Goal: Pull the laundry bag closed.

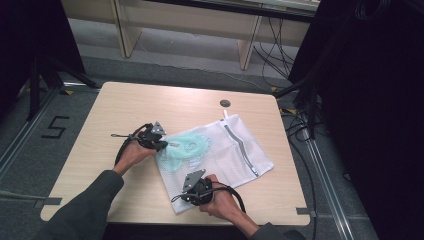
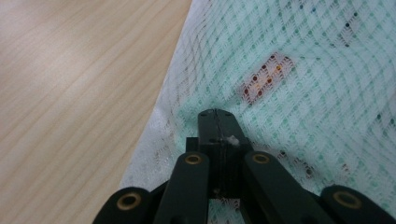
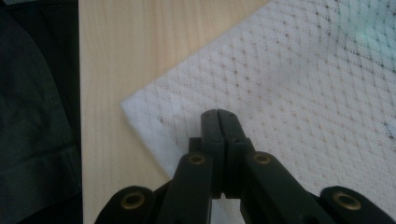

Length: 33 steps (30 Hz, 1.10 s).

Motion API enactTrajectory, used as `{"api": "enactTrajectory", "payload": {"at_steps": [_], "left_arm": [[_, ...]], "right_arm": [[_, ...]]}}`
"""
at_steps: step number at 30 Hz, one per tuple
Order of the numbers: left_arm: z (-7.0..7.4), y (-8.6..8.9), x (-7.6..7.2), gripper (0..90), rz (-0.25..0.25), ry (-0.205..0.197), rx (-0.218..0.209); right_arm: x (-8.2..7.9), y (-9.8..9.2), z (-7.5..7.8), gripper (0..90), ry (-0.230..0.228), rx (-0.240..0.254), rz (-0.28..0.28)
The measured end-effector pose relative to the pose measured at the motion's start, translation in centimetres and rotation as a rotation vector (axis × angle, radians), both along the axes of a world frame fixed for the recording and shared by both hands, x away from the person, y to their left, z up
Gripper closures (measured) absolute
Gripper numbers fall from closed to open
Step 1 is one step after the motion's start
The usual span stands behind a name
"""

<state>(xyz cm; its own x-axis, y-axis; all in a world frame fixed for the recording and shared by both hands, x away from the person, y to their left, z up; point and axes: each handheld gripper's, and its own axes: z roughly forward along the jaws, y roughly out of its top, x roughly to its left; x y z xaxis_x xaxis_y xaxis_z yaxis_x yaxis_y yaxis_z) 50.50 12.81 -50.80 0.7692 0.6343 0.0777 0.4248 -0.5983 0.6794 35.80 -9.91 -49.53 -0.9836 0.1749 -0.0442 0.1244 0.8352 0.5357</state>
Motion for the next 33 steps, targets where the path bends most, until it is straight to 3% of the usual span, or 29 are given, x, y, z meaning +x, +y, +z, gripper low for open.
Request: {"api": "enactTrajectory", "payload": {"at_steps": [7,8,9,12,13,15,16,21,22,33], "left_arm": [[0.0,-0.1,0.5,89.6,-0.007,-0.008,0.001],[0.0,-0.2,0.6,89.6,-0.006,0.0,-0.001],[0.0,-0.2,0.8,89.6,-0.006,0.002,-0.007],[0.0,-0.4,0.9,89.6,-0.005,-0.003,-0.001],[0.0,-0.5,1.1,89.6,-0.007,-0.004,0.001],[0.0,-0.5,1.2,89.6,-0.007,-0.007,0.0],[0.0,-0.5,1.4,89.6,-0.01,-0.008,0.005],[0.0,-0.5,1.5,89.6,-0.009,-0.001,-0.002],[-0.1,-0.5,1.5,89.6,-0.006,-0.006,-0.007],[-0.1,-0.2,1.8,89.6,-0.015,-0.014,-0.003]], "right_arm": [[-0.3,1.2,-0.1,90.0,0.017,0.01,-0.003],[-0.1,1.4,-0.1,90.0,-0.006,0.011,0.024],[-0.3,1.6,-0.2,90.0,0.016,0.016,0.003],[-0.2,2.1,-0.2,90.0,0.002,0.015,0.022],[-0.3,2.4,-0.4,90.0,0.018,0.04,0.013],[-0.1,2.7,-0.2,90.0,-0.011,0.023,0.04],[-0.3,2.9,-0.4,90.0,0.016,0.034,0.015],[-0.4,3.6,-0.3,90.0,0.02,0.023,0.022],[-0.2,4.0,-0.3,90.0,0.002,0.024,0.047],[-0.3,6.1,-0.5,90.0,-0.013,0.043,0.074]]}}
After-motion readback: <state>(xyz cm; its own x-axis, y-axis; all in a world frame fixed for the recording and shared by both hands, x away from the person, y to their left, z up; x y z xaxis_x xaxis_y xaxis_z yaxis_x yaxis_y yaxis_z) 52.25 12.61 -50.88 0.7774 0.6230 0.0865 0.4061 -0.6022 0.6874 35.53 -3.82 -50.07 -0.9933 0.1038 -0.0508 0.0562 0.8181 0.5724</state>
